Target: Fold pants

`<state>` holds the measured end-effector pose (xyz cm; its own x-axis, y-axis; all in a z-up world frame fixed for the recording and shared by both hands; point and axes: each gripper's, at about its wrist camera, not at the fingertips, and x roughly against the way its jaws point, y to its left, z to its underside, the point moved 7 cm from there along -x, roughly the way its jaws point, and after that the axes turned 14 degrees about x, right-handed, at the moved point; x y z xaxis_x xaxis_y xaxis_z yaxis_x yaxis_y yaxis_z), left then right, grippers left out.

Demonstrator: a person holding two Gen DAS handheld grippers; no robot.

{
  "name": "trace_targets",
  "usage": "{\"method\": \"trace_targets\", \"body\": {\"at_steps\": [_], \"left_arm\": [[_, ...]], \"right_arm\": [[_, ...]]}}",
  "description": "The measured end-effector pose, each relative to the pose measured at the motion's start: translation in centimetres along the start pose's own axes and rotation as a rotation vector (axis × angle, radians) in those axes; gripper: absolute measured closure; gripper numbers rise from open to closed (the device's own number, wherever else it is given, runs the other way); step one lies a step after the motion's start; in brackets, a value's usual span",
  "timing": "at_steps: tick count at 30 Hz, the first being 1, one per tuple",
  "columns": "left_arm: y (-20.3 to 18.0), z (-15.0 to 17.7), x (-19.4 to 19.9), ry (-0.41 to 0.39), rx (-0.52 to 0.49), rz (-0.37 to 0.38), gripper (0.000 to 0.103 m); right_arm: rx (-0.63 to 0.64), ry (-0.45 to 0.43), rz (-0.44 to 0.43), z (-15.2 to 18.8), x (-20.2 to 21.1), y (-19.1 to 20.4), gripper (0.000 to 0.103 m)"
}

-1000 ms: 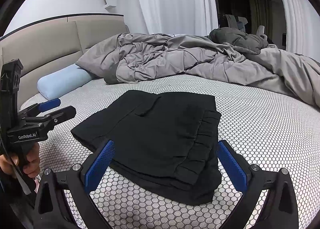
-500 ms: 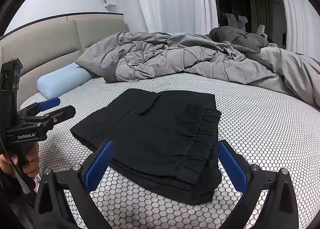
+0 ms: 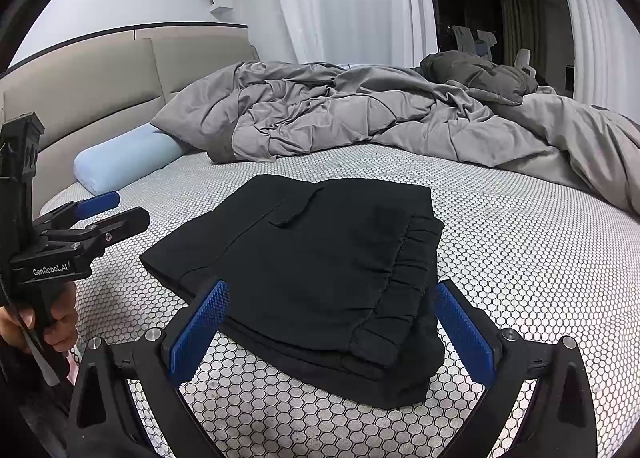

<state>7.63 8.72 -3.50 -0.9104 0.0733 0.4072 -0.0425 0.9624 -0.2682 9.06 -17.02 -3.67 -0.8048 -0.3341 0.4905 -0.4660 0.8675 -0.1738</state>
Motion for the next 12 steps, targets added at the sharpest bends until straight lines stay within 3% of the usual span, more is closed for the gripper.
{"method": "trace_targets", "body": {"at_steps": [12], "left_arm": [[0.83, -0.67, -0.35, -0.001, -0.027, 0.023, 0.001]], "right_arm": [[0.015, 0.009, -0.012, 0.23, -0.33, -0.07, 0.000]]}}
